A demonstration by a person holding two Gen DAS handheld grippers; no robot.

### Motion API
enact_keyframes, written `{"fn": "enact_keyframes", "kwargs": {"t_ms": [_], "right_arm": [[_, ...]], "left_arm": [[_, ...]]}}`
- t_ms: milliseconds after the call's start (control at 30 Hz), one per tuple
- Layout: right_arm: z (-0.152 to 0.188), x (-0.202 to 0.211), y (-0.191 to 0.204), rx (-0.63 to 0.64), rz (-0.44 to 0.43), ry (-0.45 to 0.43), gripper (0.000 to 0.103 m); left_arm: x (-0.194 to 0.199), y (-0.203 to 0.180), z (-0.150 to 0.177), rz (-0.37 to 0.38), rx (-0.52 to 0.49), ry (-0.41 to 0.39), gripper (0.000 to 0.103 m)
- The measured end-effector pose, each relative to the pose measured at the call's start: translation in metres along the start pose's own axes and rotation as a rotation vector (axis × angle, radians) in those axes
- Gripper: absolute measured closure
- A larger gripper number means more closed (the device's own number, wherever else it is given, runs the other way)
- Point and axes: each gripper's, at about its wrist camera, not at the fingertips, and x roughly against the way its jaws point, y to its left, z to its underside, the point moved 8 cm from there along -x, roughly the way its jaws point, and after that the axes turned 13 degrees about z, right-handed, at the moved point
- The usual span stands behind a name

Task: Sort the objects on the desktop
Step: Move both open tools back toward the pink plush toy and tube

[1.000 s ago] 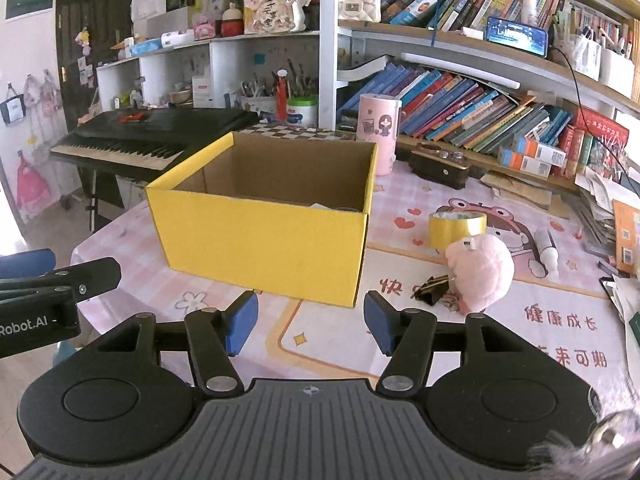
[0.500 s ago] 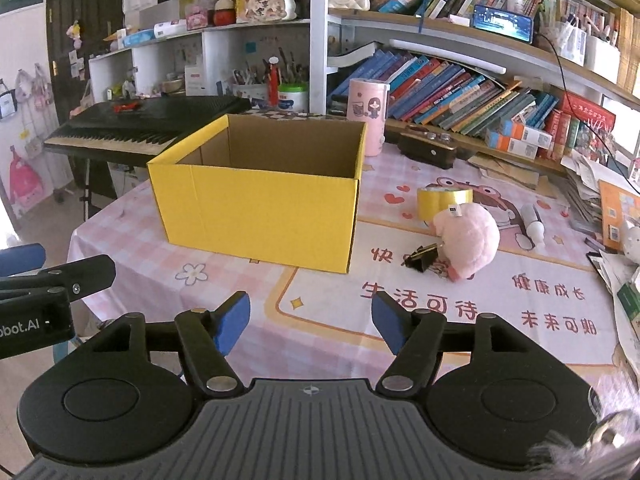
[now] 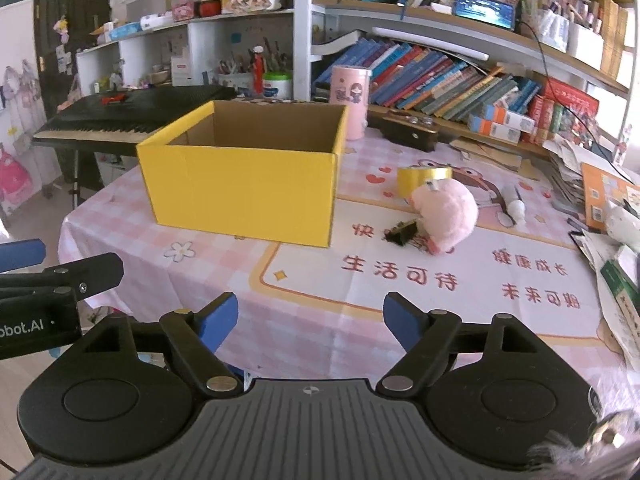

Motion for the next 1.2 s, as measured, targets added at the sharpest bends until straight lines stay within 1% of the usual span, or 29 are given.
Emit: {"fn": "enact_keyframes", "kwargs": {"t_ms": [67, 233, 500, 900, 1200], "right_arm": [[0.002, 0.001, -0.004, -0.004, 0.012, 0.005, 0.02], [0.008, 0.002, -0.014, -0.014, 0.042, 0.018, 0.017], [0.015, 0.003, -0.035, -0.048, 0.09, 0.035, 0.017], [0.024, -0.004, -0.073, -0.113, 0.169, 0.079, 0.015], [0.018, -0.016, -0.095, -0.121, 0.193, 0.088, 0.015]], "left_arm": [[-0.001, -0.003, 0.001, 0.01, -0.005, 0.003, 0.01], [-0.007, -0.014, 0.002, 0.039, -0.017, 0.013, 0.009], [-0.018, -0.033, 0.001, 0.093, -0.048, 0.027, 0.009], [-0.042, -0.069, 0.0, 0.171, -0.098, 0.07, 0.009], [-0.062, -0.087, -0.007, 0.194, -0.104, 0.079, 0.008]]}}
